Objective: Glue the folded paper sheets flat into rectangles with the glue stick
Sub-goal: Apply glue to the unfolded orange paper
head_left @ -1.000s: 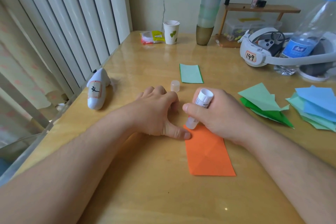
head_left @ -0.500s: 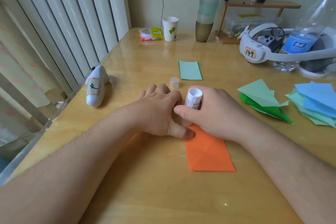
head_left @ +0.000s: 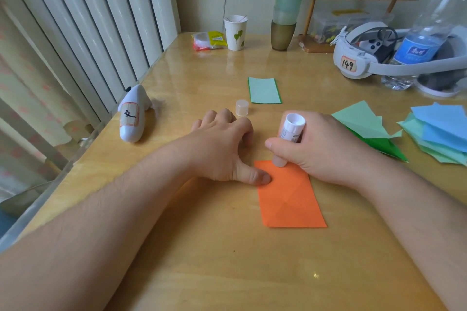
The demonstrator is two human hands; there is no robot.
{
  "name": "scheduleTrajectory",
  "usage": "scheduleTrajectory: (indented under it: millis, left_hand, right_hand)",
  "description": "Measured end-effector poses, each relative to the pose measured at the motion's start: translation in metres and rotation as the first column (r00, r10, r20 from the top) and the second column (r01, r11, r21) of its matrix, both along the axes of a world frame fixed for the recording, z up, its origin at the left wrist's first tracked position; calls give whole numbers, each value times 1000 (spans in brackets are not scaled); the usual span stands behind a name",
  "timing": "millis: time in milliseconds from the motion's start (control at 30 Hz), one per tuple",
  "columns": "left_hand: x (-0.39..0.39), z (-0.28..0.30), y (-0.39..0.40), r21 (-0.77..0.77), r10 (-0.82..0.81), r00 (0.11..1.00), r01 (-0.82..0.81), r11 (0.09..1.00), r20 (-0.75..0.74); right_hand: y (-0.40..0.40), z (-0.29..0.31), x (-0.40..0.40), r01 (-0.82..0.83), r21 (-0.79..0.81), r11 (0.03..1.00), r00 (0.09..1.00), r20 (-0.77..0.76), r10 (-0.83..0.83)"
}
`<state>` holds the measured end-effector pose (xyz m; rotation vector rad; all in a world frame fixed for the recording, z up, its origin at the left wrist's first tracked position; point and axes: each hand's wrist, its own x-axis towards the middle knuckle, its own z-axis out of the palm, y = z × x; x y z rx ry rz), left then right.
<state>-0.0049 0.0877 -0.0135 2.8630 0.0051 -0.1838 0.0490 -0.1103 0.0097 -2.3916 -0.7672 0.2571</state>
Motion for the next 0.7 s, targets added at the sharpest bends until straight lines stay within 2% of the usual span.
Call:
scheduleTrajectory:
  millis: [500, 567, 700]
  left_hand:
    - [-1, 1, 2, -17, -20, 1000, 20, 1000, -6]
    - [-1, 2, 2, -11, -18, 1000, 18, 1000, -7]
    - [0, 2, 1, -7, -18, 1000, 18, 1000, -15]
  right_hand:
    - [-19, 3, 9, 37, -48, 998, 999, 42, -35]
    - [-20, 3, 11, 82, -8, 997, 994, 75, -81]
    - [-16, 2, 13, 142, 221, 965, 979, 112, -169]
